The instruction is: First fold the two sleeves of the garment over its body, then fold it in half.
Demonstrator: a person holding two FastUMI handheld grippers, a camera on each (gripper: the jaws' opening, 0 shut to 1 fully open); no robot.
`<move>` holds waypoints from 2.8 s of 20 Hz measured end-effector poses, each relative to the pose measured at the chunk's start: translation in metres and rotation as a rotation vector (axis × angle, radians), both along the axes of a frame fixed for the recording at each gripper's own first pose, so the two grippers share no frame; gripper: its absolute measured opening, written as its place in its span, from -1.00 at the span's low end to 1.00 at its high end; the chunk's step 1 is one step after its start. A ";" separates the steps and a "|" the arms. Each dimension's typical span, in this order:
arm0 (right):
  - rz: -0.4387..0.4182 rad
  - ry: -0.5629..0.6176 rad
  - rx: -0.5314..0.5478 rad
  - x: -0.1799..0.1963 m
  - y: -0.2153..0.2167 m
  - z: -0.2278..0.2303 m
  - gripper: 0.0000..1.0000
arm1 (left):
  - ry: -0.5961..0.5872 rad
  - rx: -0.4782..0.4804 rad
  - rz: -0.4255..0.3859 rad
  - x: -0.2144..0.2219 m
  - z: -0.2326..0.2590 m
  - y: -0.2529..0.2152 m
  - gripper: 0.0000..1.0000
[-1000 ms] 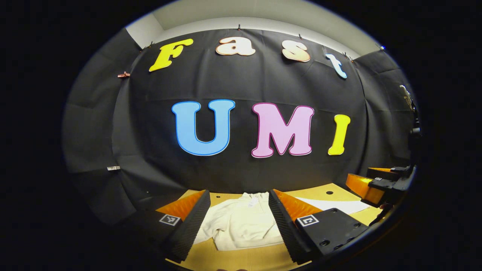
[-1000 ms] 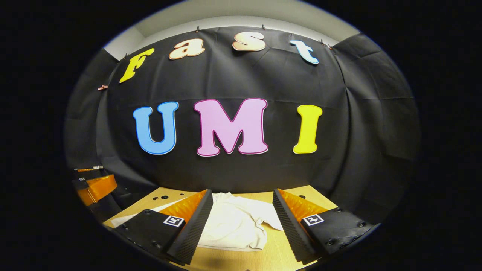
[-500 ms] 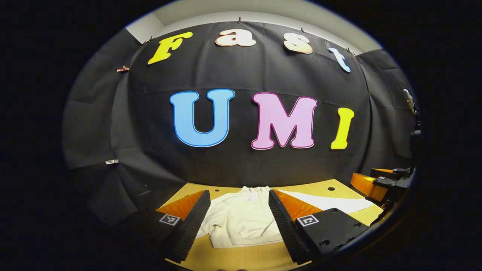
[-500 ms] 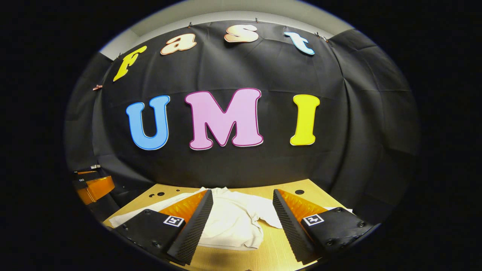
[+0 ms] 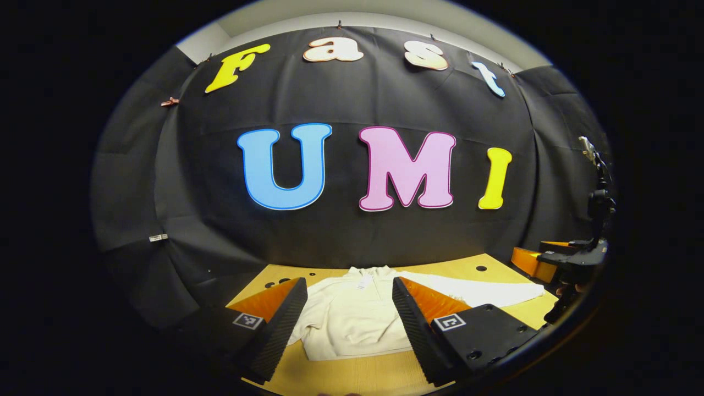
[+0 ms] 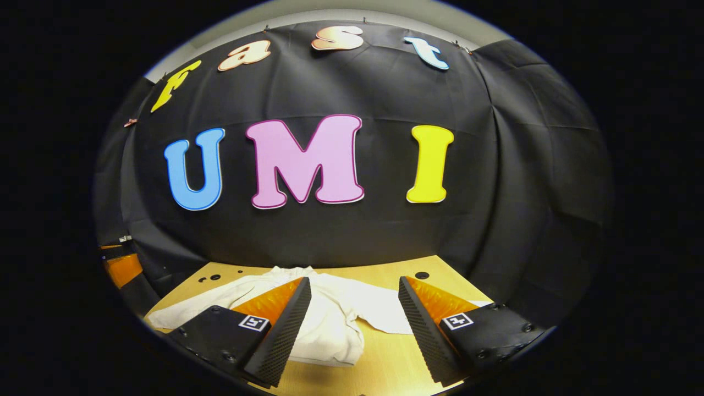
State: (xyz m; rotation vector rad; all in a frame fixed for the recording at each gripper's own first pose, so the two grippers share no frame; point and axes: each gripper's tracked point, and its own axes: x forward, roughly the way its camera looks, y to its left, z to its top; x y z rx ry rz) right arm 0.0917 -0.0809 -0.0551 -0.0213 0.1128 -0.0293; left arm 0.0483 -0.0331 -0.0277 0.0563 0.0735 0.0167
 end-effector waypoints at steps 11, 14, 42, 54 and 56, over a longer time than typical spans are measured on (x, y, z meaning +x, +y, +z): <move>-0.271 0.133 -0.035 0.046 -0.158 -0.060 0.94 | 0.086 0.004 -0.003 0.021 -0.029 -0.020 0.94; -0.323 0.170 -0.059 0.053 -0.197 -0.077 0.94 | 0.108 0.003 -0.001 0.031 -0.035 -0.027 0.94; -0.550 0.688 0.209 0.053 -0.376 -0.269 0.93 | 0.204 0.131 -0.034 0.093 -0.066 -0.073 0.99; -0.491 0.702 0.117 0.077 -0.344 -0.274 -0.75 | 0.212 0.099 -0.014 0.080 -0.066 -0.048 0.99; -0.486 0.707 0.104 0.074 -0.344 -0.271 -0.82 | 0.222 0.093 -0.001 0.080 -0.069 -0.038 0.99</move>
